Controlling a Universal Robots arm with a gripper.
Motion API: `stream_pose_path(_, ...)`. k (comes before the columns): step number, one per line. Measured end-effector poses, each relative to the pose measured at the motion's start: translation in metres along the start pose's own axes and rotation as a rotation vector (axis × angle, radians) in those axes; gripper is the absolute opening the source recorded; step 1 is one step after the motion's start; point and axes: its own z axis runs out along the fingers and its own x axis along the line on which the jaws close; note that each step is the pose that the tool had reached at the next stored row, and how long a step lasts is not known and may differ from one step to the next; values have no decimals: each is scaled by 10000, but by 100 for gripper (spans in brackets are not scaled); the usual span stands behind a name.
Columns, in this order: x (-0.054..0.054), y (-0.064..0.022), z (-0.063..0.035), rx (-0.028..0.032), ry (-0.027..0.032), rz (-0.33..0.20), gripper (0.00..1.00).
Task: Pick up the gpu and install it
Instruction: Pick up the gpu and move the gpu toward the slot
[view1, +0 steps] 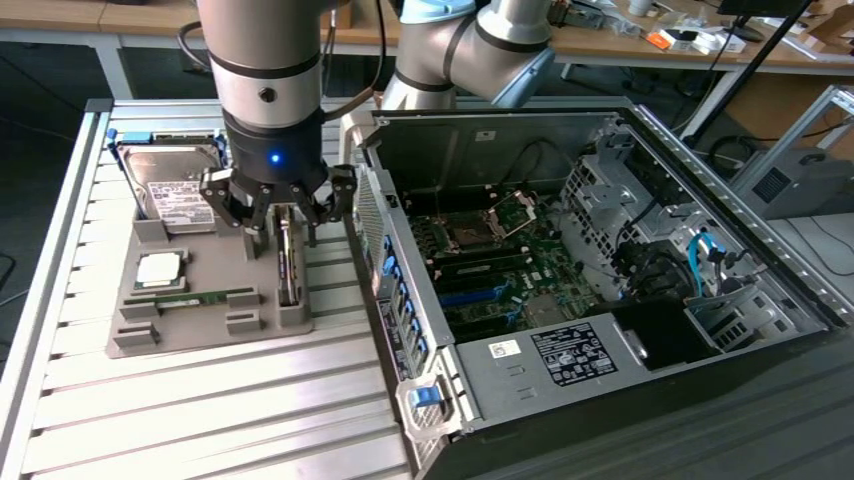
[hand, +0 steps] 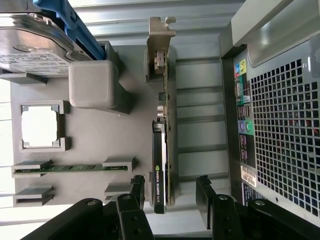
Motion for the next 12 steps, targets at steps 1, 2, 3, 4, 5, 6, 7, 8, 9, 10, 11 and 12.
stream_pose_path(1, 0, 0, 3, 0, 0, 0, 54)
stream_pose_path(2, 0, 0, 4, 0, 1, 0, 54)
stream_pose_path(3, 0, 0, 7, 0, 0, 0, 54)
stream_pose_path(4, 0, 0, 8, 0, 0, 0, 54)
stream_pose_path(5, 0, 0, 10, 0, 0, 0, 54)
stream_pose_path(6, 0, -1, 12, 0, 0, 0, 54)
stream_pose_path(7, 0, -1, 14, 0, 0, 0, 54)
stream_pose_path(8, 0, -1, 16, 0, 0, 0, 54)
stream_pose_path(9, 0, -1, 19, 0, 0, 0, 54)
stream_pose_path(10, 0, -1, 21, 0, 0, 0, 54)
stream_pose_path(11, 0, -1, 23, 0, 1, 0, 54)
stream_pose_path(12, 0, -1, 25, 0, 0, 0, 54)
